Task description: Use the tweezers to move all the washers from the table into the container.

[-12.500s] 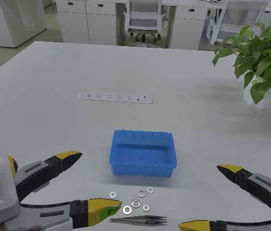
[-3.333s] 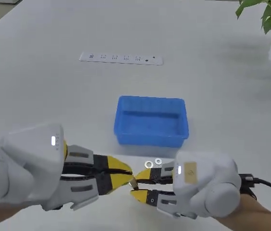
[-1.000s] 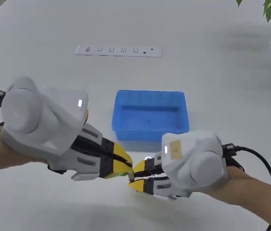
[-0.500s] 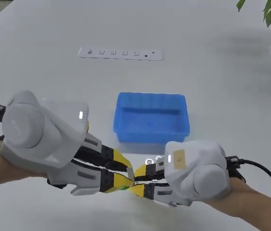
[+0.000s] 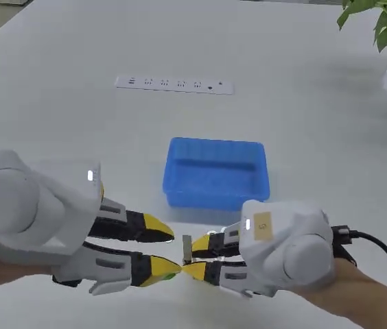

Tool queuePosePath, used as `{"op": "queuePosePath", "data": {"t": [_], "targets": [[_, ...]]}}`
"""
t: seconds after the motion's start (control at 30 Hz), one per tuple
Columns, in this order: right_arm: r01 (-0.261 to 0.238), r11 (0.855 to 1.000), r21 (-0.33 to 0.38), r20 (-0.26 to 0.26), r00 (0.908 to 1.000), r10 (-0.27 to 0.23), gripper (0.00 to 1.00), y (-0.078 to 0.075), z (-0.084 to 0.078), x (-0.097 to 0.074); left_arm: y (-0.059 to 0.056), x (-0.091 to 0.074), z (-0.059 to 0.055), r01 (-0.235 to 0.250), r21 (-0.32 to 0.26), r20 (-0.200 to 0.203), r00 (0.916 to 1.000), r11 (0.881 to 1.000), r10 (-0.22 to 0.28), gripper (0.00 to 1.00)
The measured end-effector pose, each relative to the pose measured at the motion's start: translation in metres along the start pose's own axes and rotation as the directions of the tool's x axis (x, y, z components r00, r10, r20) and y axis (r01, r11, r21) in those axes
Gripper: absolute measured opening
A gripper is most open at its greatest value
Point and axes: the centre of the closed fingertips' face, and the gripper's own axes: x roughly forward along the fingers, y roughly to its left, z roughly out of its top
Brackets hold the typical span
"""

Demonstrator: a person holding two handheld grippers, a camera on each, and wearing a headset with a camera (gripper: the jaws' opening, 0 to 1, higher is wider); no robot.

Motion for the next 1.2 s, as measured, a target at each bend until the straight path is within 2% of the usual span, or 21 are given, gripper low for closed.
{"op": "queuePosePath", "data": {"t": [0.07, 0.23, 0.4, 0.47, 0.67, 0.77, 0.9, 1.03, 1.2], "targets": [[-0.001, 1.0, -0.001, 0.0, 1.0, 0.001, 0.09, 0.0, 0.002, -0.002, 0.0, -0.001, 0.003, -0.016, -0.031, 0.033, 0.9993, 0.999, 0.017, 0.3], [0.017, 1.0, -0.008, 0.004, 0.9999, -0.016, 0.09, -0.005, 0.009, -0.01, 0.0, -0.005, 0.012, -0.054, -0.05, 0.109, 0.9922, 0.997, 0.06, 0.37], [0.034, 0.999, -0.023, 0.018, 0.9993, -0.033, 0.09, -0.014, 0.023, -0.024, -0.006, -0.014, 0.018, -0.062, -0.054, 0.187, 0.9797, 0.997, 0.071, 0.44], [0.041, 0.997, -0.065, 0.01, 0.9991, -0.04, 0.09, -0.02, 0.026, -0.03, -0.01, -0.017, 0.021, -0.064, -0.051, 0.218, 0.9733, 0.997, 0.073, 0.49], [0.063, 0.996, -0.066, 0.021, 0.9979, -0.061, 0.09, -0.035, 0.035, -0.043, -0.011, -0.022, 0.022, -0.082, -0.082, 0.255, 0.9618, 0.993, 0.1, 0.58], [0.074, 0.995, -0.073, 0.023, 0.9971, -0.073, 0.09, -0.044, 0.038, -0.049, -0.011, -0.025, 0.019, -0.074, -0.132, 0.268, 0.9575, 0.988, 0.107, 0.64], [0.102, 0.993, -0.059, 0.042, 0.9942, -0.099, 0.09, -0.058, 0.044, -0.056, -0.008, -0.029, 0.016, -0.1, -0.145, 0.283, 0.9491, 0.984, 0.139, 0.73], [0.13, 0.99, -0.049, 0.05, 0.9906, -0.127, 0.09, -0.076, 0.047, -0.061, 0.001, -0.032, 0.014, -0.141, -0.159, 0.3, 0.9362, 0.977, 0.184, 0.82], [0.171, 0.985, -0.02, 0.06, 0.9838, -0.169, 0.09, -0.103, 0.047, -0.063, 0.016, -0.038, 0.012, -0.21, -0.166, 0.292, 0.9229, 0.963, 0.252, 1.0]]}}
